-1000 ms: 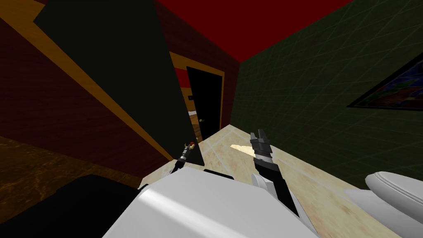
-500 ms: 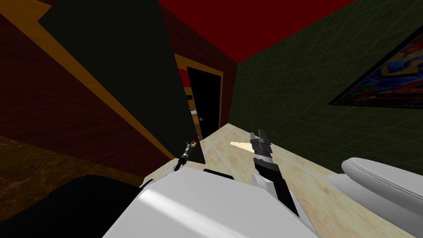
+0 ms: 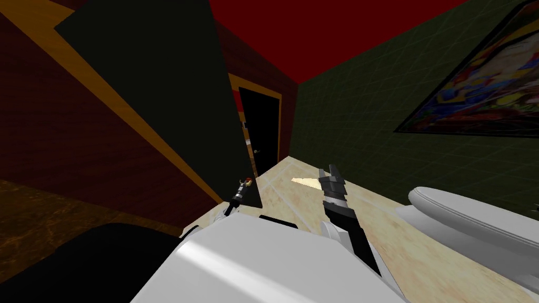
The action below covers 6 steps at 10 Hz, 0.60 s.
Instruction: Pull the door open
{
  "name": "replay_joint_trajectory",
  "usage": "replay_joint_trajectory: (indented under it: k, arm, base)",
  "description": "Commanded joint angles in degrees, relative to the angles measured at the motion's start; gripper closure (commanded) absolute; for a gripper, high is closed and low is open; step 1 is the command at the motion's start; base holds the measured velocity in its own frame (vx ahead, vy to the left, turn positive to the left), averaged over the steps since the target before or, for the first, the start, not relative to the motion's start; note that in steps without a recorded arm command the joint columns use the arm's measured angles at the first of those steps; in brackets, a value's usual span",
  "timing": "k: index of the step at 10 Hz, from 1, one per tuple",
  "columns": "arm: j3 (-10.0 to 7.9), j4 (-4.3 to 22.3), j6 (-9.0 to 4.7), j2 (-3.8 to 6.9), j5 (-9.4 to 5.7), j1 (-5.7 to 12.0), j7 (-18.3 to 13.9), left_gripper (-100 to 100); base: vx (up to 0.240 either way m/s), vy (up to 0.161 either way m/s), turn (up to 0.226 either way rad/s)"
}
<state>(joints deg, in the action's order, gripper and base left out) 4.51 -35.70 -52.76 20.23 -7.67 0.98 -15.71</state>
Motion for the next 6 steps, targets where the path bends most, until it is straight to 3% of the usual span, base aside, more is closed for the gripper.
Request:
replay_joint_trajectory:
  k: [1,6]
  arm:
    - [0.47,-0.1,-1.44,1.03,0.02,-1.35,-1.2,100]
    - [1.42,1.6,-6.25,4.11,-0.12,-4.09,-4.3,100]
  base:
    - [-0.175,-0.009,-0.239]
    - [-0.175,0.024,-0.169]
